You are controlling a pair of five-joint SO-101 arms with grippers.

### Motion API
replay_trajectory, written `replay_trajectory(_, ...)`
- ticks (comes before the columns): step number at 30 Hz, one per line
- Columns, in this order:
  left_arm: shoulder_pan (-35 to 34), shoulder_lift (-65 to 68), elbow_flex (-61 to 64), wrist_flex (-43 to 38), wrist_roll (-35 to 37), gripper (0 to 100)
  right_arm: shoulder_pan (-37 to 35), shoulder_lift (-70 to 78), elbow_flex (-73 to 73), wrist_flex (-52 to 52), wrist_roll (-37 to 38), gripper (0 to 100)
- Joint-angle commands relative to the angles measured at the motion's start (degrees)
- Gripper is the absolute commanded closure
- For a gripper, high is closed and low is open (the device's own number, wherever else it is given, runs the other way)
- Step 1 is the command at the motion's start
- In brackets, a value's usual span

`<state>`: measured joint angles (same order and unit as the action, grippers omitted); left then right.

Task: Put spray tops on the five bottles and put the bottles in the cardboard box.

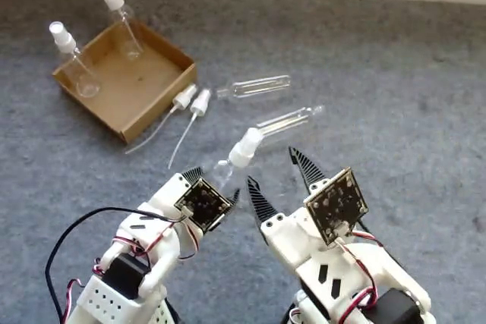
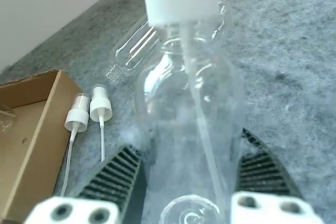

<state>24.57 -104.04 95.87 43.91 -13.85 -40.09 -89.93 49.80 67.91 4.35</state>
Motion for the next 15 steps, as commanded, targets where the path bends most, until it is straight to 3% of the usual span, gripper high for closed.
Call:
replay_trajectory(1, -4.7, -0.66, 0.57, -3.43, -0.44, 91, -0.57, -1.1, 0.4, 0.04, 0.88, 75.3)
replay_trajectory(7, -10.07, -0.66, 0.48, -4.13, -0.35, 91, -0.57, -1.1, 10.24, -3.12, 0.53, 77.0)
replay_trajectory(13, -12.79, -0.66, 0.48, -4.22, -0.35, 91, -0.57, -1.1, 22.64, -14.64, 0.7, 98.1)
replay_trajectory(15, -12.62, -0.66, 0.66, -4.22, -0.53, 91, -0.57, -1.1, 25.1, -17.45, 0.53, 99.3)
